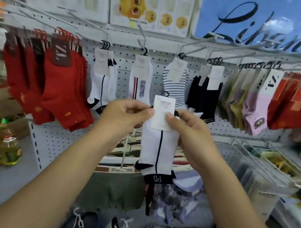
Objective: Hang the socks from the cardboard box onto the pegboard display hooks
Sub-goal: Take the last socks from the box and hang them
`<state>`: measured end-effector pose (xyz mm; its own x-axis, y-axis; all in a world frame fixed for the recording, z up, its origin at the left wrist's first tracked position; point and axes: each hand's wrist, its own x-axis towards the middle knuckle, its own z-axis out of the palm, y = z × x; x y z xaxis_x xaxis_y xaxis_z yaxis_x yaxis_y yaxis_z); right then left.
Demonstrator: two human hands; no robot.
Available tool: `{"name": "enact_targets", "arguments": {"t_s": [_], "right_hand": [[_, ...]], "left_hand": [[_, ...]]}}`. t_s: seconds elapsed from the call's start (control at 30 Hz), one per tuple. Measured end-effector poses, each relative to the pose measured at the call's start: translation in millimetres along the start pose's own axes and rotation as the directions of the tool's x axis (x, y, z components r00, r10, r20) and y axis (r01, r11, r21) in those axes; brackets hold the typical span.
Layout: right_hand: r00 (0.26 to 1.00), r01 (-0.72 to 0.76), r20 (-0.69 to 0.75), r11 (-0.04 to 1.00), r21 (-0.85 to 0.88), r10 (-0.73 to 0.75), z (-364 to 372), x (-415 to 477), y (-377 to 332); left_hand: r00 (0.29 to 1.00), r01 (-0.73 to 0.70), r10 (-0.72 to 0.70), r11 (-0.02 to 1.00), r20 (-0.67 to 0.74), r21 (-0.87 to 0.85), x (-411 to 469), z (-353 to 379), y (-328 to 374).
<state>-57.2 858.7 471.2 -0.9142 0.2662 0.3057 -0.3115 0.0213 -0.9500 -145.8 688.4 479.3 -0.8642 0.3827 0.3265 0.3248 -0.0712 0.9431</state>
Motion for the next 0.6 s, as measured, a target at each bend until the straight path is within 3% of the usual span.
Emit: {"name": "enact_targets", "arguments": {"t_s": [0.07,0.13,0.23,0.3,0.37,0.47,0.6], "right_hand": [[1.000,0.029,0.011,0.999,-0.043,-0.029,13,15,1],[0.998,0.068,0.006,0.992,-0.108,-0.068,28,29,3],[0.993,0.121,0.017,0.965,-0.231,-0.120,55,53,4],[0.987,0.161,0.037,0.935,-0.316,-0.157,76,73,3],[0.977,0.210,0.048,0.916,-0.342,-0.206,96,93,1],[0.962,0.266,0.032,0.894,-0.361,-0.273,120,123,-4],[0.946,0.299,0.010,0.859,-0.416,-0.325,139,156,-4]], "left_hand": [[0.998,-0.025,0.026,0.999,-0.050,0.025,10,-16,2],[0.977,-0.092,0.101,0.994,-0.187,0.055,20,-35,3],[0.882,-0.177,0.200,0.980,-0.427,0.094,34,-69,7],[0.821,-0.234,0.277,0.961,-0.499,0.148,45,-95,14],[0.793,-0.281,0.379,0.922,-0.478,0.265,59,-118,23],[0.806,-0.342,0.496,0.836,-0.324,0.428,78,-142,34],[0.823,-0.434,0.544,0.788,-0.165,0.436,94,-155,39]]}}
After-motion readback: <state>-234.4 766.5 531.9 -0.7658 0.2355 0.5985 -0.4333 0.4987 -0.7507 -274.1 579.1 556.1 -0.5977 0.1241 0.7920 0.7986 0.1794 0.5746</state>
